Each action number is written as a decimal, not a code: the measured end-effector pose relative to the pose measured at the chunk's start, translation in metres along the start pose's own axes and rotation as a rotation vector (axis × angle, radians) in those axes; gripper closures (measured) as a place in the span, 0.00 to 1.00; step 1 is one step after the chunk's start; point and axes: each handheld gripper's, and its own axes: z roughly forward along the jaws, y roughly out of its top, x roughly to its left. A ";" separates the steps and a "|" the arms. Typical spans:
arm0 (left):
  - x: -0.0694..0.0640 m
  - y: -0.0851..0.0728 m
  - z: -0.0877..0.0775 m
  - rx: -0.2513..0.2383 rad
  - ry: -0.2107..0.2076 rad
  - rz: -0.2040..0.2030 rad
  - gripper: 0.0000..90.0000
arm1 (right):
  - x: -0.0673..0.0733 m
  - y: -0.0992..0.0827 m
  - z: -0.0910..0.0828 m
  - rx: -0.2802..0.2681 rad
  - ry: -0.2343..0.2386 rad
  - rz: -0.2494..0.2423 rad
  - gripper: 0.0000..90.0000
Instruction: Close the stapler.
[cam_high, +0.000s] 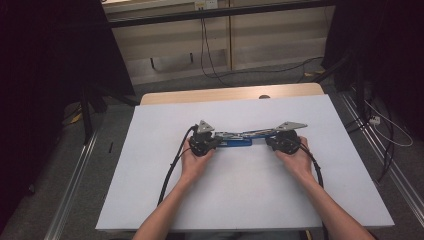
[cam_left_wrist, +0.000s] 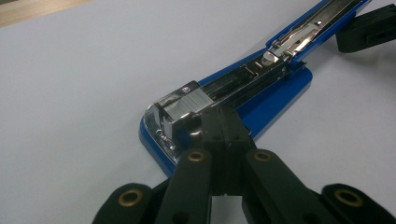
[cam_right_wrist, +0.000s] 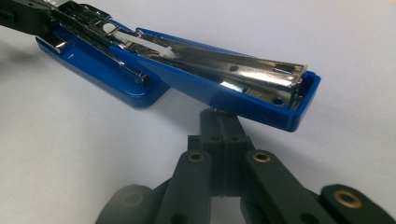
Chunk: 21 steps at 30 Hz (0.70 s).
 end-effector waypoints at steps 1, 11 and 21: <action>-0.001 0.000 0.000 -0.001 -0.005 -0.006 1.00 | 0.000 0.000 0.000 -0.002 0.001 0.000 1.00; 0.000 0.000 0.000 0.003 0.000 0.001 1.00 | 0.001 0.001 0.000 -0.012 0.005 -0.003 1.00; 0.002 0.000 0.000 -0.002 -0.010 -0.017 1.00 | 0.001 0.002 0.000 -0.024 0.008 -0.003 1.00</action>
